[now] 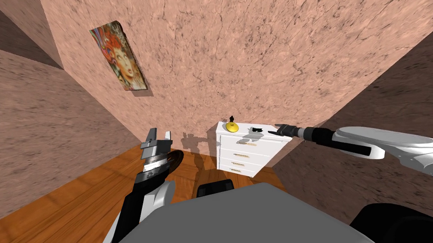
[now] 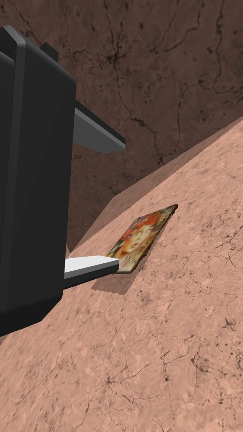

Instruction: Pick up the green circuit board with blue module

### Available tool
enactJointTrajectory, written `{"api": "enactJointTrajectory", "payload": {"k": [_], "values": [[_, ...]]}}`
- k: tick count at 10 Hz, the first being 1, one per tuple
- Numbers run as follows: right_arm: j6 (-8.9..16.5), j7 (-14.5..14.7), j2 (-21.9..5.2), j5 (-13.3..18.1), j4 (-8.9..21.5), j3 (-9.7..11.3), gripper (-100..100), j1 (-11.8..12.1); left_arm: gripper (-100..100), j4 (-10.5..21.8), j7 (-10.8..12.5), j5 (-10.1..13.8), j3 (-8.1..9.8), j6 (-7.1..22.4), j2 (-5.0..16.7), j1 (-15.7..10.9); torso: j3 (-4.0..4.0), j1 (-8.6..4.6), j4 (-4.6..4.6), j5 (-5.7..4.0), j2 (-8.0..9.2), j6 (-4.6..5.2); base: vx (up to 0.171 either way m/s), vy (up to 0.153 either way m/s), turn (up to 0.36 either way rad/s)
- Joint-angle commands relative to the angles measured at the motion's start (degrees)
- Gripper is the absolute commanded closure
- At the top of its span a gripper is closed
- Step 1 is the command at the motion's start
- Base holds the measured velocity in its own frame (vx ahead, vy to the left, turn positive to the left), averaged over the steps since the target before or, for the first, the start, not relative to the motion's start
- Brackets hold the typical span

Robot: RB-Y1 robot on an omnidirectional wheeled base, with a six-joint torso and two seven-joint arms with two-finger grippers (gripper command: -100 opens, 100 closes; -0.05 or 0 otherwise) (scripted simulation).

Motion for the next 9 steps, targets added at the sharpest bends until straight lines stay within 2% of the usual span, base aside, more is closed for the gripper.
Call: {"api": "enactJointTrajectory", "payload": {"k": [1,2,3,4,5,6,9], "values": [[-0.7,0.4,-2.9,0.7,0.9,-0.2,-100,0.6,0,0.0,0.0,0.0,0.00,0.0,0.0,0.0,0.00,0.00,0.00,0.00,0.00,0.00,0.030,0.055,-0.014],[-2.0,1.0,-4.7,2.1,2.8,-0.2,-100,1.4,0,0.0,0.0,0.0,0.00,0.0,0.0,0.0,0.01,-0.02,0.00,0.00,0.02,-0.01,0.050,0.071,-0.018],[-2.0,1.0,-6.4,2.1,2.8,-0.2,-100,1.4,0,0.0,0.0,0.0,0.00,0.0,0.0,0.0,-0.02,0.02,0.00,0.00,-0.03,0.00,0.041,0.056,-0.021],[-3.3,1.7,-8.2,3.4,4.6,-0.1,-100,2.2,0,0.0,0.0,0.0,0.00,0.0,0.0,0.0,-0.01,-0.02,-0.01,0.00,-0.02,-0.01,0.041,0.064,-0.020],[-3.3,1.7,-9.6,3.4,4.6,-0.1,-100,2.2,0,0.0,0.0,0.0,0.00,0.0,0.0,0.0,-0.01,0.00,0.00,0.00,-0.02,0.00,0.035,0.053,-0.020],[-4.7,2.4,-11.5,4.7,6.3,0.1,-100,2.9,0,0.0,0.0,0.0,0.00,0.0,0.0,0.0,0.00,-0.04,0.00,-0.01,0.00,-0.01,0.036,0.060,-0.030],[-6.0,3.0,-15.7,5.9,7.9,0.5,-100,3.6,0,0.0,0.0,0.0,0.00,0.0,0.0,0.0,-0.01,-0.01,-0.01,-0.01,-0.02,0.01,0.040,0.057,-0.021]]}}
